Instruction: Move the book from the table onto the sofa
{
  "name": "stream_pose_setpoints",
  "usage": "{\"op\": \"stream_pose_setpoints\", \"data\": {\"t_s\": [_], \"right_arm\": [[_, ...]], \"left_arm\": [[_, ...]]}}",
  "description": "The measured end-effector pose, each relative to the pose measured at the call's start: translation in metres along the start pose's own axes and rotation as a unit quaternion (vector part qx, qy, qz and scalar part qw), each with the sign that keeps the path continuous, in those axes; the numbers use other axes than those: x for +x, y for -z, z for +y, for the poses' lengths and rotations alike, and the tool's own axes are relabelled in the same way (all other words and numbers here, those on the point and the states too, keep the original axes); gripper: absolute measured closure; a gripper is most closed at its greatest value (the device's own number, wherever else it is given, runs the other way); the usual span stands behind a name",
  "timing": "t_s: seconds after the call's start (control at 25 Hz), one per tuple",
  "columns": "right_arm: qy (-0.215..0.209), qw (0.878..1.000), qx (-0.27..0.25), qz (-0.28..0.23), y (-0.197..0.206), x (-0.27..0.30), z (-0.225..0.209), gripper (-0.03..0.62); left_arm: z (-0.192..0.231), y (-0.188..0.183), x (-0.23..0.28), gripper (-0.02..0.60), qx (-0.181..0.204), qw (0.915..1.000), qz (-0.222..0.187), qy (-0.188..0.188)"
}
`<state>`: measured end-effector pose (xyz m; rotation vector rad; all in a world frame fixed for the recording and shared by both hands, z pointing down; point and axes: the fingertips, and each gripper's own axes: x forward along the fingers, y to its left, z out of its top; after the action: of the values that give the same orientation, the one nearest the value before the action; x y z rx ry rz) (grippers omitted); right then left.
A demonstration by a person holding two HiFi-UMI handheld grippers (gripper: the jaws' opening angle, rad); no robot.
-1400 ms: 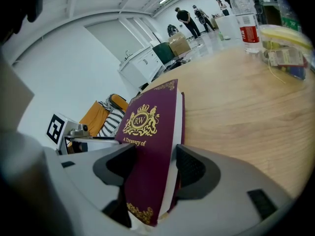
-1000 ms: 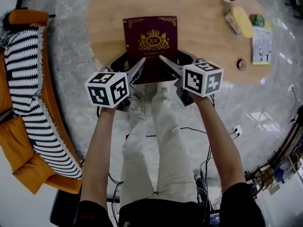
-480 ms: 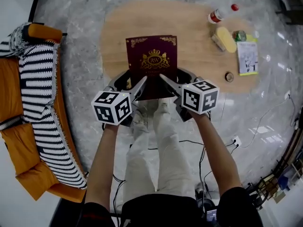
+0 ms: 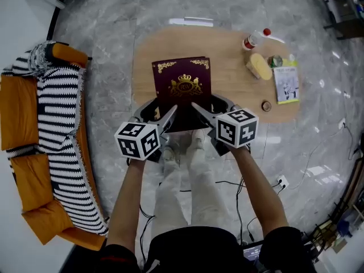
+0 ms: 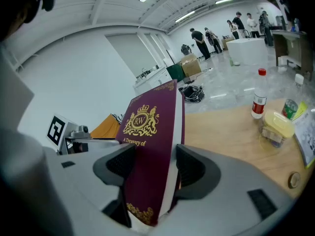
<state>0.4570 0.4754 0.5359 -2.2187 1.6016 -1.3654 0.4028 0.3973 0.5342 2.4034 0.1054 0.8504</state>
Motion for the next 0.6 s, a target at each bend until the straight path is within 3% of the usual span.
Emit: {"op": "stream_pose_setpoints", "data": {"t_s": [0.36, 0.6], "right_arm": [[-0.016, 1.000, -0.013, -0.010, -0.050, -0.037, 0.030, 0.319], [-0.032, 0.999, -0.032, -0.001, -0.072, -0.058, 0.052, 0.319]], "left_arm": [[-0.037, -0.051, -0.033, 0.290, 0.019, 0.9995, -0.024, -0.011], [-0.058, -0.070, -0.058, 0.290, 0.010, 0.9986, -0.044, -0.027]]}}
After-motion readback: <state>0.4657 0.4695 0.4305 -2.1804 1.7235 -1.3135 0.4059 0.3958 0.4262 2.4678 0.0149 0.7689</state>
